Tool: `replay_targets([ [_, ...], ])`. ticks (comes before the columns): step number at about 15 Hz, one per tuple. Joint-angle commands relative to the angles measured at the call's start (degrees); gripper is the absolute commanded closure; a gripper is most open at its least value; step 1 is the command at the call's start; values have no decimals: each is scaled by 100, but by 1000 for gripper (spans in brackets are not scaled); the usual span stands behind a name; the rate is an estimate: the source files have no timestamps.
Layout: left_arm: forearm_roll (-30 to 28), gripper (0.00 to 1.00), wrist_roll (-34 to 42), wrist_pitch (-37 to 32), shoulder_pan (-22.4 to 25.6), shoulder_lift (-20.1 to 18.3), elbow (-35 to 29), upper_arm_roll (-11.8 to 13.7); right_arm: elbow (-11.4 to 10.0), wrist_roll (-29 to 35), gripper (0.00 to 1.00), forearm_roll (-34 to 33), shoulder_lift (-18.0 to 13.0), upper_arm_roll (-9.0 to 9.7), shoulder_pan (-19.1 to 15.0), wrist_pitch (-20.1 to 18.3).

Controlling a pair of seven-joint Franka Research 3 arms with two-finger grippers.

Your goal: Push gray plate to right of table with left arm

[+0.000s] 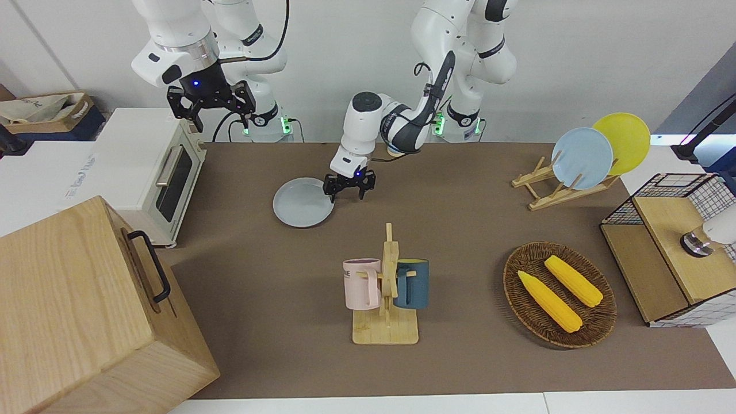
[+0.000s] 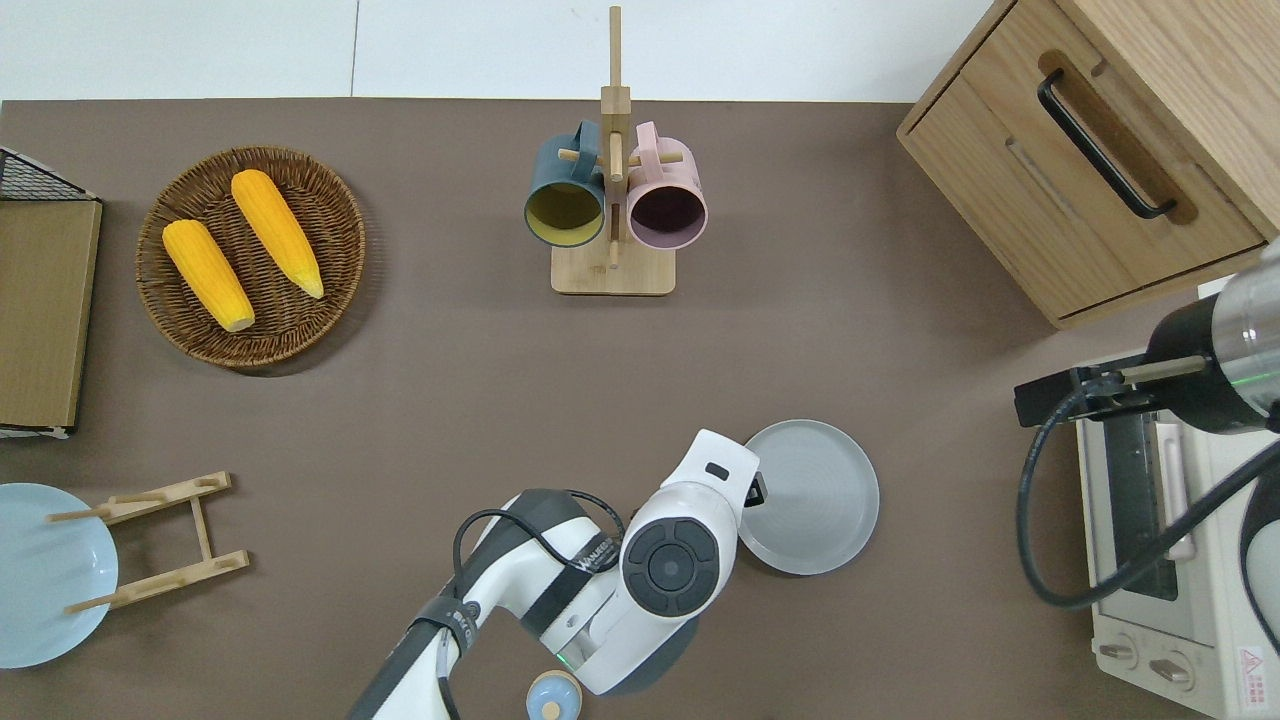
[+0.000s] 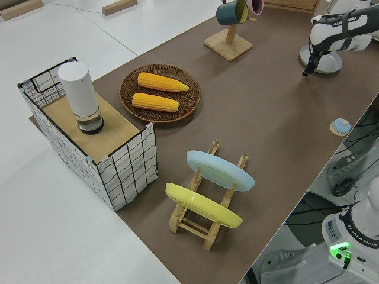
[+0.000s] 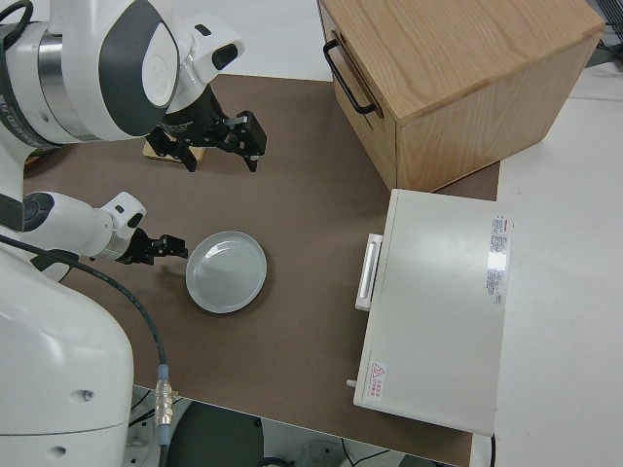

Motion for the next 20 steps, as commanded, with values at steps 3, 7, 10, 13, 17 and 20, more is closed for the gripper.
replay_targets([
  [3, -537, 13, 1303, -926, 609, -722, -156, -6, 5, -6, 17, 46, -43, 32, -62, -69],
  [7, -741, 11, 2402, -1849, 1443, -1223, -147, 3, -3, -15, 17, 46, -43, 23, -62, -69],
  [10, -767, 11, 3306, -2551, 2111, -1522, -69, 11, -3, -6, 17, 46, -43, 32, -62, -69],
  [13, -768, 11, 4352, -3474, 2884, -1812, 177, 20, 5, -15, 17, 46, -43, 32, -62, -69],
  [17, -523, 9, 5338, -4661, 3501, -1875, 1072, 134, -3, -14, 17, 46, -43, 32, -62, -69],
  [20, -83, 9, 5647, -4934, 3537, -1883, 1425, 319, -3, -14, 17, 46, -43, 32, -62, -69],
])
